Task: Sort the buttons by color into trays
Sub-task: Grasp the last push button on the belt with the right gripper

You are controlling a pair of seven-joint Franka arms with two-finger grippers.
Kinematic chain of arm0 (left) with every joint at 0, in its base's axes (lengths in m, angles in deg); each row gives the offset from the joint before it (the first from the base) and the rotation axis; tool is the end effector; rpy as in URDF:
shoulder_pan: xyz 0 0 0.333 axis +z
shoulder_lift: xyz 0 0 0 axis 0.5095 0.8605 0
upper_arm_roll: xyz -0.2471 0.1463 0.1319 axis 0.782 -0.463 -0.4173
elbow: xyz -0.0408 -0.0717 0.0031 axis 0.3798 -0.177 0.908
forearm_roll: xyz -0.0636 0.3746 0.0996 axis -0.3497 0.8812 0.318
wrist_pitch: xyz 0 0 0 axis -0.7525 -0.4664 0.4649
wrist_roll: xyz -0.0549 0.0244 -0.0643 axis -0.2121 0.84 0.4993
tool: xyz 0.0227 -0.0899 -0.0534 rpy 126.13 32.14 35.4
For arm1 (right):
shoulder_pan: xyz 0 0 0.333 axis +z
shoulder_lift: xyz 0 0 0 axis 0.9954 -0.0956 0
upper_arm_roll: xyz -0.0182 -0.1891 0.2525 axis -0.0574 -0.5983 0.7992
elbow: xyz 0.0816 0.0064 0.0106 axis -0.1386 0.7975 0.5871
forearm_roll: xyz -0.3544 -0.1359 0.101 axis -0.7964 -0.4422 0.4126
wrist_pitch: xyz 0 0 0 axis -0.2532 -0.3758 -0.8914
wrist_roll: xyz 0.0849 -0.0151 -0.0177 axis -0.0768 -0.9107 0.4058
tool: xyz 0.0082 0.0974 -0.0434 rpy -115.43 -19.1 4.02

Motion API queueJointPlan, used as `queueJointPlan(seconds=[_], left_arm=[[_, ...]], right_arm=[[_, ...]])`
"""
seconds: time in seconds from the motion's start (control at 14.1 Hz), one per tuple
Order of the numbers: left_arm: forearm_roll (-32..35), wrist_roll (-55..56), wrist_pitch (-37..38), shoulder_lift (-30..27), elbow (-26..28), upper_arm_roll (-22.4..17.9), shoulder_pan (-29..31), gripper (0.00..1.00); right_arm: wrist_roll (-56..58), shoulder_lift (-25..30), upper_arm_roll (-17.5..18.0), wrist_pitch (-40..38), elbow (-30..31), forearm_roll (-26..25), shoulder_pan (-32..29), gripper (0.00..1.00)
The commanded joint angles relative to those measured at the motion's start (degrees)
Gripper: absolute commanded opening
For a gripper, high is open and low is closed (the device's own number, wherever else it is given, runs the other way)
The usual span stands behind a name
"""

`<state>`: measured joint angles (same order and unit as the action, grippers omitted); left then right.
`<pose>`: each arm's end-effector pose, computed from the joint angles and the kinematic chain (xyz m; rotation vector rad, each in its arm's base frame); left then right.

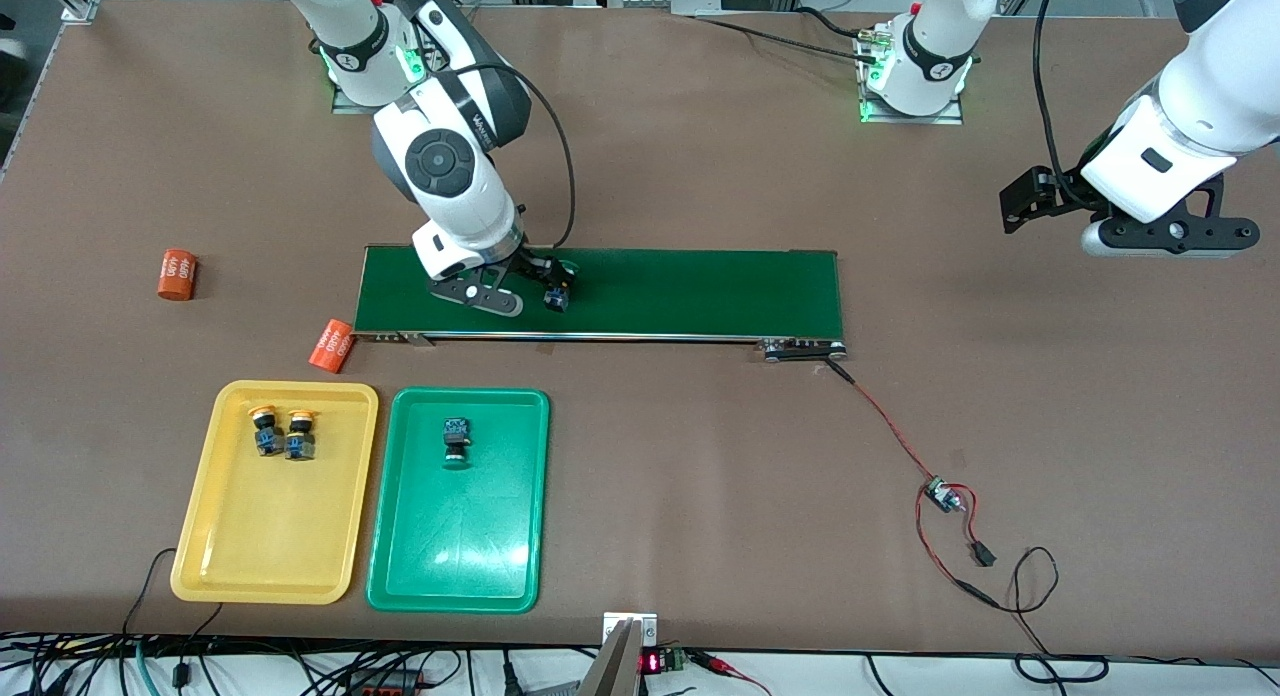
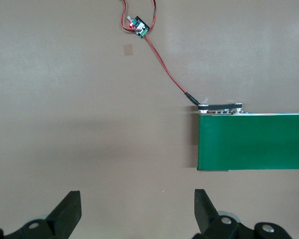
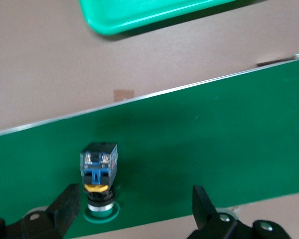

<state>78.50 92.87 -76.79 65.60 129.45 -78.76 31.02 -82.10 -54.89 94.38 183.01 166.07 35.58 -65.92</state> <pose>0.5474 -0.0794 0.5897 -3.1103 0.0065 0.1069 0.4890 0.3397 0.3000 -3.0899 0.3281 0.0769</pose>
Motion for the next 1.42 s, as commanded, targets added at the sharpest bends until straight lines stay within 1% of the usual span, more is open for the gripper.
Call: queueJointPlan(seconds=[0.0,0.07,0.5,1.35], left_arm=[[0.5,0.3,0.1,0.4,-1.0,0.2,0.1,1.00],[0.5,0.3,0.1,0.3,-1.0,0.2,0.1,1.00],[0.5,0.3,0.1,0.3,-1.0,0.2,0.1,1.00],[0.5,0.3,-0.5,0.8,-1.1,0.2,0.0,1.00]], right_arm=[[8.5,3.7,0.0,3.0,5.6,0.6,-0.7,1.00],[10.6,3.7,0.0,3.0,5.7,0.7,-0.9,1.00],[9.0,3.4,0.0,4.2,5.7,0.9,-1.6,1.00],[8.7,-1.0,0.0,8.7,5.3,0.7,-2.2,1.00]])
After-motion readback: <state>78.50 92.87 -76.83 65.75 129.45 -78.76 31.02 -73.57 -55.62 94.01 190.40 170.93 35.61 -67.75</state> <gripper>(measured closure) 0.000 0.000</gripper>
